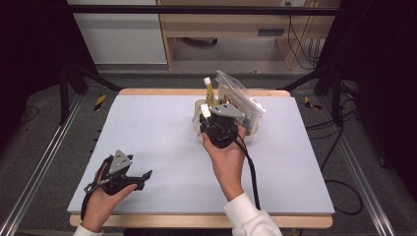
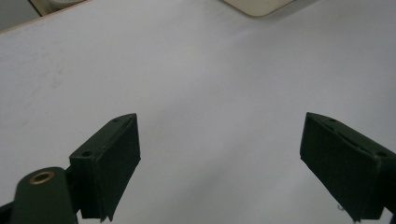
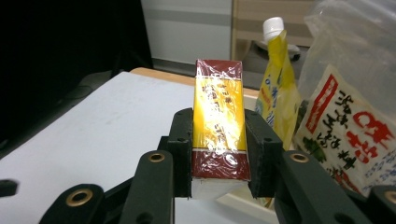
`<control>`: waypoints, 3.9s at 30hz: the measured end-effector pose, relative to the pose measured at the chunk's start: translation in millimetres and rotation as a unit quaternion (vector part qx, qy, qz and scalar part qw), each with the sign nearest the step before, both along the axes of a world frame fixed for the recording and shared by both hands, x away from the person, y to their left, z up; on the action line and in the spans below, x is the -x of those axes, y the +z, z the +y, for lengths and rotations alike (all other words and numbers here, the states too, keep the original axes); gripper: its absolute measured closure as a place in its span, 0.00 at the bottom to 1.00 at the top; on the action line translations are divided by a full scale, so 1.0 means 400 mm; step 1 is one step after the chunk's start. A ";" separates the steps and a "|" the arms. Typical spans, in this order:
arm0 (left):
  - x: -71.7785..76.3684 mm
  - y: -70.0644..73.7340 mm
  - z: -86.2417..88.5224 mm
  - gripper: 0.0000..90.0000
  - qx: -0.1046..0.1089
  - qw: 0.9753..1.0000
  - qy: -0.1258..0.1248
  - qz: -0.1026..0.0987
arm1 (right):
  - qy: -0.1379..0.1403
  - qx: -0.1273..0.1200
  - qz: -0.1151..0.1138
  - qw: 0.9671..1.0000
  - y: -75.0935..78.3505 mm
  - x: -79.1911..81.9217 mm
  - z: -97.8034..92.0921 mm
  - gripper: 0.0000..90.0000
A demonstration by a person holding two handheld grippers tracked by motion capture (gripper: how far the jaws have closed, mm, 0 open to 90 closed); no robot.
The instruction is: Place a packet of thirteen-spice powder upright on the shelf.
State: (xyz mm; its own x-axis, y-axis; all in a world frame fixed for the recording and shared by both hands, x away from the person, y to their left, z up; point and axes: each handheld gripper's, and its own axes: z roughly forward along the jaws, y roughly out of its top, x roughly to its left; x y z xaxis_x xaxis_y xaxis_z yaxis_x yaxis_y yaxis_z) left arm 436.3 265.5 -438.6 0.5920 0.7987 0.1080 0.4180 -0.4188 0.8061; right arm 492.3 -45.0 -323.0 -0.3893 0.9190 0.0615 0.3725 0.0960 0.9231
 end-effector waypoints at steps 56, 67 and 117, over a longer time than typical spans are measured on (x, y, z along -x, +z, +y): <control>0.004 -0.011 -0.026 0.14 -0.021 0.999 -0.026 0.010 | -0.084 0.002 0.005 0.996 -0.095 -0.163 0.077 0.75; 0.004 -0.012 -0.030 0.14 -0.024 0.999 -0.029 0.010 | -0.085 0.000 0.017 0.996 -0.128 -0.173 0.076 0.75; 0.005 -0.013 -0.034 0.14 -0.029 0.999 -0.034 0.010 | -0.073 0.002 0.013 0.997 -0.166 -0.161 0.083 0.47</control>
State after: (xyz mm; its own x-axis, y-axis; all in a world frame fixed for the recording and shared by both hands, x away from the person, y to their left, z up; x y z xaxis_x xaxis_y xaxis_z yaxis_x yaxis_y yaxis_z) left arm 434.4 252.0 -443.6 0.6471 0.7493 0.1409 0.4021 -0.4924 0.7719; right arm 556.7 -11.8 -389.5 -0.2492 0.9662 0.0665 0.4065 0.0420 0.9127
